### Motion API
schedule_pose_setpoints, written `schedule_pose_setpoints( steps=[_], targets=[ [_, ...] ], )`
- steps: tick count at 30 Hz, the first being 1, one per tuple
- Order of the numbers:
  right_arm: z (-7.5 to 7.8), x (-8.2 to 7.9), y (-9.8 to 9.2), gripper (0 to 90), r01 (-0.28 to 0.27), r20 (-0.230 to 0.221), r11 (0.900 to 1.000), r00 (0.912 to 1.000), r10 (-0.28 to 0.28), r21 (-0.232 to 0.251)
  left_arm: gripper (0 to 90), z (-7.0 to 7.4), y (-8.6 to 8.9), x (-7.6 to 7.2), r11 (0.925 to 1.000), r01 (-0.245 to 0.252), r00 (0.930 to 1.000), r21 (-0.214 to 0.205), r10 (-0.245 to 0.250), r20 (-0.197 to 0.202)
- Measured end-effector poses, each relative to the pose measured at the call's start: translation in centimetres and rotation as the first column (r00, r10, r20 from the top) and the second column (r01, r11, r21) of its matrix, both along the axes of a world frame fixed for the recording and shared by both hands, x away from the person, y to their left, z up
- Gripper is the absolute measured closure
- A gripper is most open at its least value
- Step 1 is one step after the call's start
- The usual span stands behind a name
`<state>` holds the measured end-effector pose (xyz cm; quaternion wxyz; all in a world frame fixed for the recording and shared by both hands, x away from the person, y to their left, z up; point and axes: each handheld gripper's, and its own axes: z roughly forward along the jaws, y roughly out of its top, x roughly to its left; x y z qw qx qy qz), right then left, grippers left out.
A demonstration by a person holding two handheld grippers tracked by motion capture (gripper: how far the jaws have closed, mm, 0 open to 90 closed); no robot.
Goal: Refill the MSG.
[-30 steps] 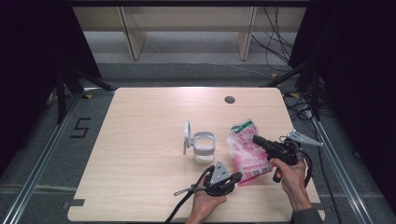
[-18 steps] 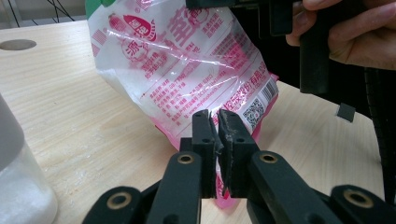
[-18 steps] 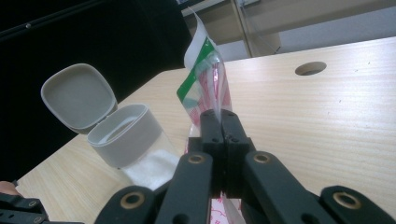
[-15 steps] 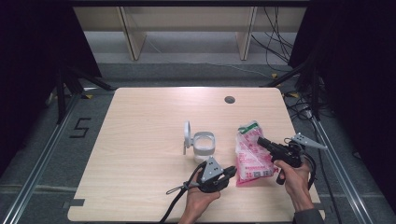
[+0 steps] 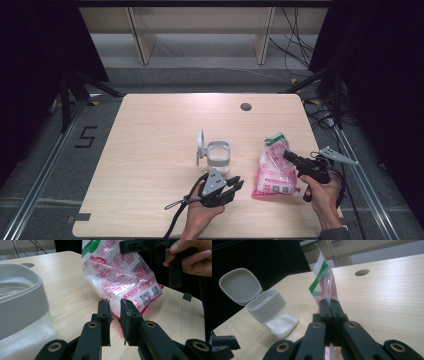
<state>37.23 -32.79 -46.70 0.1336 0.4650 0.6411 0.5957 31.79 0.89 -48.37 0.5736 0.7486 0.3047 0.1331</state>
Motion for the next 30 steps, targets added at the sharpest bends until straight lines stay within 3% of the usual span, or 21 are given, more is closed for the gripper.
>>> schedule_pose_setpoints(
  steps=[1, 2, 3, 6, 8, 10, 11, 12, 13, 14, 17, 20, 21, 22, 25, 26, 27, 28, 30],
  targets=[
    [0.0, -0.2, 0.0, 90.0, 0.018, -0.026, 0.9998, 0.9995, -0.018, 0.006, 76.2, 0.0, 0.3, 0.0, 1.0000, -0.001, 1.0000, 0.001, 0.001, 0.003],
    [-0.2, -0.1, -0.3, 90.0, 0.007, 0.001, 0.9999, 1.0000, -0.007, -0.014, 75.7, 0.0, 0.7, -0.1, 0.9999, -0.015, 0.9999, 0.005, 0.015, 0.005],
    [-0.1, -0.3, -0.4, 90.0, 0.019, -0.017, 0.9998, 0.9997, -0.019, -0.010, 75.3, 0.0, 1.0, -0.2, 0.9998, -0.019, 0.9998, -0.004, 0.019, 0.003],
    [-0.3, -0.2, -0.7, 90.0, 0.020, 0.014, 0.9986, 0.9997, -0.019, -0.048, 73.7, 0.0, 2.1, -0.4, 0.9994, -0.036, 0.9994, -0.003, 0.036, 0.004],
    [-0.2, -0.5, -0.7, 90.0, 0.031, -0.027, 0.9993, 0.9991, -0.031, -0.020, 72.5, 0.0, 2.9, -0.5, 0.9991, -0.042, 0.9991, -0.008, 0.042, 0.005],
    [-0.5, -0.6, -1.0, 90.0, 0.047, -0.019, 0.9982, 0.9987, -0.048, -0.036, 71.1, 0.1, 3.5, -0.6, 0.9984, -0.057, 0.9983, -0.007, 0.057, 0.008],
    [-0.4, -0.8, -1.0, 90.0, 0.046, -0.048, 0.9986, 0.9977, -0.047, -0.025, 70.4, 0.1, 3.9, -0.7, 0.9980, -0.062, 0.9980, 0.005, 0.062, 0.008],
    [-0.5, -0.7, -1.2, 90.0, 0.043, -0.024, 0.9983, 0.9988, -0.044, -0.039, 69.6, 0.1, 4.2, -0.7, 0.9976, -0.069, 0.9976, 0.006, 0.069, 0.010],
    [-0.6, -0.8, -1.3, 90.0, 0.051, -0.040, 0.9980, 0.9979, -0.052, -0.037, 68.9, 0.0, 4.6, -0.7, 0.9968, -0.080, 0.9968, 0.009, 0.080, 0.007],
    [-0.7, -0.7, -1.4, 90.0, 0.042, -0.024, 0.9983, 0.9988, -0.043, -0.040, 68.1, -0.1, 4.9, -0.6, 0.9967, -0.081, 0.9967, -0.006, 0.081, 0.002],
    [-0.9, -0.7, -1.8, 90.0, 0.050, -0.017, 0.9968, 0.9985, -0.052, -0.063, 66.0, -0.4, 5.8, -0.7, 0.9944, -0.106, 0.9943, 0.005, 0.106, -0.009],
    [-1.0, -0.8, -1.9, 90.0, 0.080, -0.045, 0.9941, 0.9955, -0.084, -0.073, 65.1, -0.7, 6.4, -0.6, 0.9926, -0.121, 0.9926, 0.004, 0.121, -0.008],
    [-0.9, -0.8, -2.2, 90.0, 0.076, -0.064, 0.9915, 0.9944, -0.083, -0.105, 64.8, -0.7, 6.7, -0.6, 0.9918, -0.127, 0.9917, 0.011, 0.128, -0.013],
    [-1.0, -0.8, -2.2, 90.0, 0.082, -0.064, 0.9926, 0.9941, -0.088, -0.089, 64.5, -0.8, 6.8, -0.6, 0.9906, -0.137, 0.9905, 0.007, 0.137, -0.016],
    [-1.1, -0.8, -2.1, 90.0, 0.104, -0.073, 0.9889, 0.9909, -0.112, -0.105, 63.2, -0.8, 7.3, -0.6, 0.9893, -0.146, 0.9892, 0.003, 0.146, -0.017],
    [-0.9, -0.8, -2.2, 90.0, 0.097, -0.069, 0.9822, 0.9916, -0.110, -0.160, 62.7, -0.8, 7.4, -0.6, 0.9892, -0.146, 0.9891, 0.003, 0.147, -0.015],
    [-0.9, -0.9, -1.9, 90.0, 0.112, -0.078, 0.9853, 0.9894, -0.123, -0.129, 62.4, -0.9, 7.5, -0.5, 0.9902, -0.139, 0.9902, -0.006, 0.139, -0.015],
    [-1.0, -0.8, -1.9, 90.0, 0.118, -0.067, 0.9808, 0.9893, -0.130, -0.155, 61.9, -0.9, 7.6, -0.5, 0.9896, -0.144, 0.9895, -0.008, 0.144, -0.017],
    [-0.9, -1.0, -1.9, 90.0, 0.121, -0.097, 0.9815, 0.9859, -0.136, -0.148, 60.6, -1.0, 7.9, -0.4, 0.9883, -0.153, 0.9881, -0.006, 0.152, -0.019]
  ],
)
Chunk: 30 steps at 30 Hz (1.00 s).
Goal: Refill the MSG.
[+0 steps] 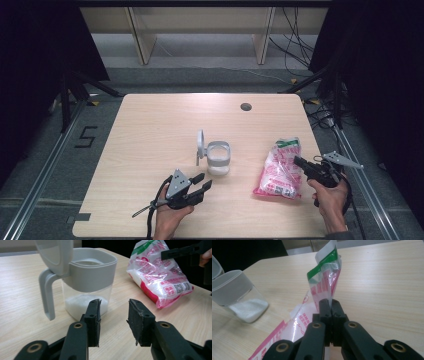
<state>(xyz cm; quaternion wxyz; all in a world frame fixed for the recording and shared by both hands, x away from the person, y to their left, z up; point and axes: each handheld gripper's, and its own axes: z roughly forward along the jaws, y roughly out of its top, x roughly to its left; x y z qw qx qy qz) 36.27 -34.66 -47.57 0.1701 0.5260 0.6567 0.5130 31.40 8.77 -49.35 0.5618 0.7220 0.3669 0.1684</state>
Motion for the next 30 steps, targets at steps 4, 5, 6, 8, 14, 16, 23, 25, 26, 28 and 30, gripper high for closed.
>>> schedule_pose_setpoints(
  steps=[4, 5, 6, 8, 14, 16, 23, 25, 26, 28, 30],
  targets=[
    [0.1, 0.0, 0.1, 85.0, 0.045, 0.007, 0.9940, 0.9990, -0.044, -0.100, 58.5, -0.1, 0.4, 0.1, 0.9998, -0.020, 0.9998, 0.001, 0.020, -0.007],
    [0.2, 0.0, 0.1, 83.9, 0.029, 0.016, 0.9933, 0.9995, -0.028, -0.112, 58.3, -0.2, 0.5, 0.2, 0.9997, -0.023, 0.9997, -0.002, 0.023, -0.007],
    [0.3, 0.0, 0.1, 82.2, 0.045, 0.019, 0.9891, 0.9989, -0.042, -0.140, 58.0, -0.2, 0.6, 0.2, 0.9997, -0.024, 0.9997, 0.004, 0.024, -0.002],
    [0.6, -0.3, 0.5, 79.8, 0.081, -0.004, 0.9881, 0.9966, -0.083, -0.131, 56.8, -0.1, 0.9, 0.2, 0.9991, -0.039, 0.9992, 0.015, 0.039, -0.010],
    [1.4, -0.8, 0.0, 63.1, 0.169, 0.067, 0.9671, 0.9849, -0.159, -0.189, 53.8, 0.0, 1.6, 0.4, 0.9978, -0.066, 0.9978, 0.007, 0.066, -0.009],
    [1.9, -1.2, 0.2, 57.8, 0.201, 0.107, 0.9665, 0.9769, -0.185, -0.160, 53.3, 0.0, 1.8, 0.5, 0.9974, -0.072, 0.9974, 0.004, 0.072, -0.010],
    [2.5, -1.6, 2.7, 49.5, 0.117, 0.137, 0.9783, 0.9861, -0.094, -0.171, 50.4, 0.3, 2.7, 0.7, 0.9949, -0.101, 0.9949, -0.004, 0.101, -0.011],
    [2.5, -1.7, 3.2, 47.2, 0.094, 0.143, 0.9784, 0.9874, -0.068, -0.184, 50.0, 0.4, 3.0, 0.8, 0.9941, -0.109, 0.9941, -0.006, 0.109, -0.005],
    [2.5, -1.8, 3.6, 46.4, 0.093, 0.135, 0.9832, 0.9883, -0.071, -0.157, 49.6, 0.5, 3.3, 0.9, 0.9942, -0.107, 0.9942, 0.003, 0.107, 0.003],
    [2.5, -2.0, 4.1, 45.0, 0.058, 0.138, 0.9841, 0.9899, -0.035, -0.168, 49.2, 0.6, 3.7, 1.0, 0.9927, -0.120, 0.9927, -0.009, 0.120, 0.003],
    [2.5, -2.4, 5.0, 44.2, 0.036, 0.144, 0.9870, 0.9895, -0.013, -0.156, 49.1, 0.8, 4.2, 1.2, 0.9915, -0.129, 0.9915, -0.014, 0.130, 0.008]
  ],
)
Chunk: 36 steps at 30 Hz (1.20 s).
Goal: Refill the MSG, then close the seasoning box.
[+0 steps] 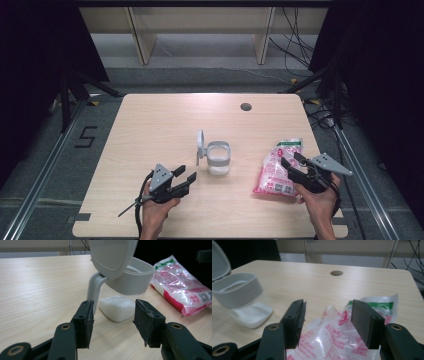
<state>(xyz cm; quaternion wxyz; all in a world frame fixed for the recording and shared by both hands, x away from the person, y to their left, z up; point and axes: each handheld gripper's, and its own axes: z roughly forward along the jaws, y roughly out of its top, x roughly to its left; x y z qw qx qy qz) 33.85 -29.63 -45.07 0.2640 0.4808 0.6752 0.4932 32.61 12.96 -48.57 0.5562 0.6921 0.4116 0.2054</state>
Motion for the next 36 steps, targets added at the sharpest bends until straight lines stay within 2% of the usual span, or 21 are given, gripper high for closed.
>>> schedule_pose_setpoints(
  steps=[1, 4, 5, 6, 8, 9, 10, 12, 13, 14, 15, 19, 21, 24, 27, 29, 30, 31, 33, 35, 36],
  targets=[
    [-0.1, 0.0, 0.3, 43.4, -0.016, 0.021, 0.9998, 0.9997, 0.016, -0.008, 49.1, 0.1, 0.1, 0.0, 0.9999, -0.011, 0.9999, -0.002, 0.011, -0.001],
    [-0.1, -0.4, 1.2, 41.6, -0.078, 0.020, 0.9966, 0.9967, 0.079, -0.026, 48.2, 0.3, 0.8, 0.3, 0.9995, -0.027, 0.9996, -0.013, 0.027, 0.003],
    [-0.1, -0.7, 1.8, 40.4, -0.083, 0.000, 0.9964, 0.9965, 0.083, -0.012, 48.2, 0.5, 0.9, 0.4, 0.9995, -0.031, 0.9995, -0.011, 0.031, 0.005],
    [-0.2, -0.7, 2.0, 39.1, -0.106, 0.010, 0.9937, 0.9942, 0.107, -0.037, 48.2, 0.6, 1.1, 0.4, 0.9992, -0.039, 0.9992, -0.004, 0.039, 0.002],
    [-0.3, -1.2, 2.9, 37.5, -0.134, -0.021, 0.9910, 0.9908, 0.133, -0.006, 48.1, 0.9, 1.5, 0.6, 0.9987, -0.051, 0.9987, -0.006, 0.051, 0.006],
    [-0.5, -1.4, 3.3, 36.2, -0.158, -0.029, 0.9873, 0.9870, 0.158, -0.010, 48.2, 1.0, 1.5, 0.7, 0.9984, -0.057, 0.9984, -0.007, 0.057, 0.005],
    [-0.6, -1.3, 3.4, 34.6, -0.181, -0.012, 0.9821, 0.9835, 0.180, -0.053, 48.2, 1.1, 1.6, 0.9, 0.9981, -0.062, 0.9981, -0.007, 0.062, 0.005],
    [-0.9, -1.6, 4.1, 32.8, -0.215, -0.046, 0.9757, 0.9758, 0.214, -0.040, 48.0, 1.2, 1.7, 1.2, 0.9977, -0.068, 0.9977, -0.005, 0.068, 0.004],
    [-1.0, -1.5, 4.3, 31.8, -0.239, -0.041, 0.9687, 0.9706, 0.237, -0.066, 48.1, 1.4, 1.8, 1.4, 0.9976, -0.069, 0.9976, -0.004, 0.069, 0.002],
    [-1.2, -1.7, 4.9, 31.1, -0.248, -0.042, 0.9678, 0.9682, 0.246, -0.042, 48.2, 1.4, 1.7, 1.5, 0.9973, -0.073, 0.9973, -0.005, 0.073, 0.002],
    [-1.2, -1.9, 5.0, 30.1, -0.257, -0.071, 0.9652, 0.9648, 0.253, -0.048, 48.2, 1.5, 1.7, 1.8, 0.9978, -0.067, 0.9978, -0.006, 0.067, 0.007],
    [-1.6, -2.1, 5.9, 23.2, -0.293, -0.078, 0.9544, 0.9544, 0.288, -0.058, 47.9, 2.0, 1.5, 2.2, 0.9978, -0.067, 0.9977, 0.007, 0.067, 0.010],
    [-1.6, -2.2, 6.1, 16.7, -0.289, -0.075, 0.9549, 0.9559, 0.284, -0.068, 48.0, 2.2, 1.4, 2.4, 0.9980, -0.064, 0.9978, 0.000, 0.064, 0.016],
    [-1.6, -2.3, 6.2, 15.5, -0.294, -0.075, 0.9525, 0.9545, 0.289, -0.078, 49.9, 2.6, 1.4, 2.7, 0.9982, -0.059, 0.9981, 0.009, 0.059, 0.019],
    [-1.7, -2.5, 6.3, 15.6, -0.302, -0.090, 0.9513, 0.9511, 0.295, -0.064, 55.0, 3.0, 1.3, 3.1, 0.9991, -0.042, 0.9989, -0.003, 0.042, 0.021],
    [-1.8, -2.4, 6.3, 15.6, -0.317, -0.092, 0.9454, 0.9462, 0.310, -0.074, 59.7, 3.2, 1.2, 3.2, 0.9991, -0.036, 0.9988, 0.021, 0.036, 0.034],
    [-1.8, -2.7, 6.5, 15.6, -0.301, -0.106, 0.9513, 0.9500, 0.294, -0.064, 62.2, 3.3, 1.2, 3.3, 0.9990, -0.034, 0.9986, 0.028, 0.033, 0.041],
    [-1.9, -2.5, 6.4, 15.7, -0.326, -0.094, 0.9420, 0.9432, 0.319, -0.079, 65.0, 3.4, 1.1, 3.5, 0.9992, -0.032, 0.9988, 0.024, 0.031, 0.038],
    [-2.0, -2.8, 6.6, 15.9, -0.325, -0.105, 0.9436, 0.9426, 0.317, -0.065, 69.1, 3.5, 0.9, 3.9, 0.9991, -0.033, 0.9986, 0.024, 0.032, 0.041],
    [-2.0, -2.8, 6.6, 16.1, -0.340, -0.095, 0.9346, 0.9386, 0.331, -0.103, 77.3, 3.6, 0.5, 4.2, 0.9982, -0.029, 0.9982, 0.053, 0.026, 0.054],
    [-2.1, -3.0, 6.6, 16.2, -0.333, -0.108, 0.9392, 0.9398, 0.324, -0.083, 81.3, 3.6, 0.4, 4.3, 0.9979, -0.033, 0.9974, 0.056, 0.029, 0.066]
  ],
)
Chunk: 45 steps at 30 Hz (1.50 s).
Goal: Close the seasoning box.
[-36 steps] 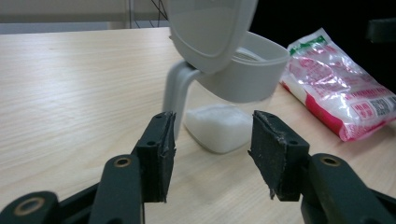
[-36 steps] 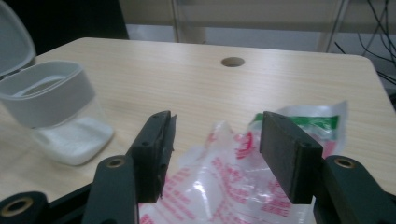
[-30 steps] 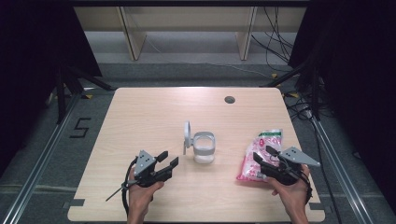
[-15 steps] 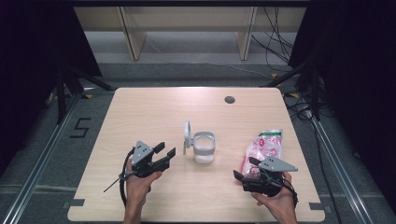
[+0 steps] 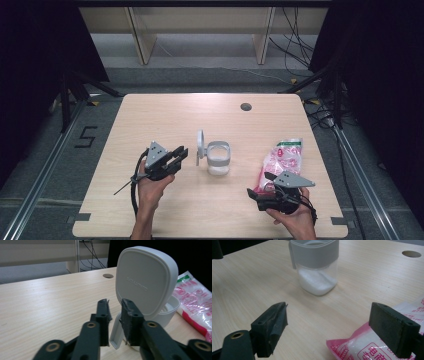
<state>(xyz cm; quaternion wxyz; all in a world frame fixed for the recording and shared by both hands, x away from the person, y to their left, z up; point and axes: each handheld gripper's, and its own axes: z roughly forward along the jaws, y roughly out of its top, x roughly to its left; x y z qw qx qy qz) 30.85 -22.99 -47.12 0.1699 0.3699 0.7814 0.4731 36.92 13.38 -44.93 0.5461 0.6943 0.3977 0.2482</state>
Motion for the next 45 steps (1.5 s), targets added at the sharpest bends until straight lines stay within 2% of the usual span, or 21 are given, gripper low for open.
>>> schedule_pose_setpoints(
  steps=[2, 3, 5, 9, 13, 14, 16, 20, 21, 23, 24, 25, 28, 29, 30, 32, 34, 37, 40, 42, 45],
  targets=[
    [0.0, -0.2, 0.2, 16.3, 0.008, -0.008, 0.9999, 0.9999, -0.008, 0.009, 86.2, 0.3, -0.3, 0.1, 1.0000, 0.001, 1.0000, 0.003, -0.001, 0.007],
    [0.0, -0.1, 0.1, 16.4, -0.013, -0.001, 0.9998, 0.9999, 0.013, -0.016, 87.6, 0.4, -0.3, 0.3, 0.9999, 0.008, 0.9998, 0.011, -0.008, 0.015],
    [-0.1, -0.2, 0.1, 16.7, -0.014, 0.006, 0.9998, 0.9999, 0.014, -0.013, 88.9, 0.5, -0.4, 0.6, 0.9998, 0.020, 0.9996, 0.005, -0.020, 0.019],
    [-0.1, -0.4, 0.2, 16.8, -0.016, -0.021, 0.9998, 0.9996, 0.016, -0.012, 89.2, 0.8, -0.7, 0.8, 0.9996, 0.024, 0.9994, 0.014, -0.024, 0.023],
    [-0.3, -0.4, 0.2, 16.8, -0.015, -0.010, 0.9997, 0.9998, 0.015, -0.018, 89.2, 1.0, -1.0, 0.8, 0.9992, 0.039, 0.9989, 0.009, -0.040, 0.026],
    [-0.2, -0.6, 0.3, 16.8, -0.012, -0.033, 0.9998, 0.9994, 0.012, -0.016, 89.2, 1.0, -1.1, 0.8, 0.9990, 0.043, 0.9986, 0.009, -0.044, 0.030],
    [-0.3, -0.6, 0.4, 16.8, -0.021, -0.005, 0.9997, 0.9998, 0.021, -0.013, 89.1, 1.1, -1.4, 0.7, 0.9990, 0.045, 0.9986, -0.006, -0.044, 0.030],
    [-0.3, -0.7, 0.4, 16.3, -0.029, -0.022, 0.9991, 0.9994, 0.028, -0.031, 89.1, 1.6, -1.8, 0.5, 0.9978, 0.065, 0.9971, 0.015, -0.066, 0.038],
    [-0.4, -0.9, 0.6, 15.8, -0.028, -0.041, 0.9996, 0.9988, 0.027, -0.006, 89.1, 1.6, -2.0, 0.6, 0.9977, 0.066, 0.9968, 0.016, -0.067, 0.043],
    [-0.5, -0.7, 0.5, 15.8, -0.039, -0.026, 0.9992, 0.9989, 0.039, -0.010, 89.1, 1.7, -2.3, 0.6, 0.9970, 0.076, 0.9960, 0.018, -0.077, 0.046],
    [-0.4, -1.0, 0.6, 15.7, -0.022, -0.043, 0.9998, 0.9988, 0.022, -0.001, 89.1, 1.8, -2.4, 0.5, 0.9971, 0.074, 0.9963, 0.017, -0.075, 0.041],
    [-0.4, -0.8, 0.5, 15.7, -0.041, -0.014, 0.9991, 0.9991, 0.041, -0.015, 89.2, 1.8, -2.5, 0.6, 0.9965, 0.081, 0.9955, 0.021, -0.082, 0.048],
    [-0.4, -0.9, 0.5, 15.7, -0.042, -0.020, 0.9989, 0.9989, 0.042, -0.018, 89.1, 1.9, -2.8, 0.6, 0.9966, 0.082, 0.9957, 0.014, -0.082, 0.043],
    [-0.5, -0.9, 0.5, 15.7, -0.039, -0.012, 0.9990, 0.9992, 0.038, -0.021, 89.1, 2.0, -2.8, 0.6, 0.9956, 0.088, 0.9948, 0.032, -0.090, 0.049],
    [-0.5, -0.9, 0.5, 15.7, -0.034, -0.030, 0.9994, 0.9990, 0.034, 0.003, 89.1, 2.0, -2.9, 0.6, 0.9960, 0.086, 0.9950, 0.026, -0.087, 0.049],
    [-0.5, -1.0, 0.5, 15.7, -0.024, -0.029, 0.9997, 0.9993, 0.024, -0.007, 89.1, 2.1, -2.9, 0.6, 0.9954, 0.090, 0.9944, 0.031, -0.092, 0.052],
    [-0.4, -1.3, 0.6, 15.7, -0.008, -0.054, 0.9999, 0.9985, 0.008, -0.006, 89.1, 2.1, -3.0, 0.6, 0.9957, 0.088, 0.9946, 0.029, -0.090, 0.051],
    [-0.5, -1.1, 0.5, 15.7, -0.027, -0.022, 0.9995, 0.9994, 0.026, -0.018, 89.1, 2.2, -3.2, 0.6, 0.9948, 0.095, 0.9938, 0.038, -0.097, 0.054],
    [-0.5, -1.2, 0.6, 15.7, -0.034, -0.032, 0.9992, 0.9990, 0.033, -0.020, 89.1, 2.3, -3.4, 0.6, 0.9943, 0.100, 0.9934, 0.037, -0.102, 0.053],
    [-0.5, -1.1, 0.5, 15.7, -0.030, -0.008, 0.9991, 0.9995, 0.030, -0.030, 89.1, 2.3, -3.6, 0.5, 0.9938, 0.104, 0.9927, 0.040, -0.106, 0.057],
    [-0.6, -1.2, 0.6, 15.7, -0.029, -0.045, 0.9995, 0.9986, 0.029, -0.014, 89.2, 2.3, -3.9, 0.5, 0.9927, 0.111, 0.9920, 0.048, -0.113, 0.056]
  ],
)
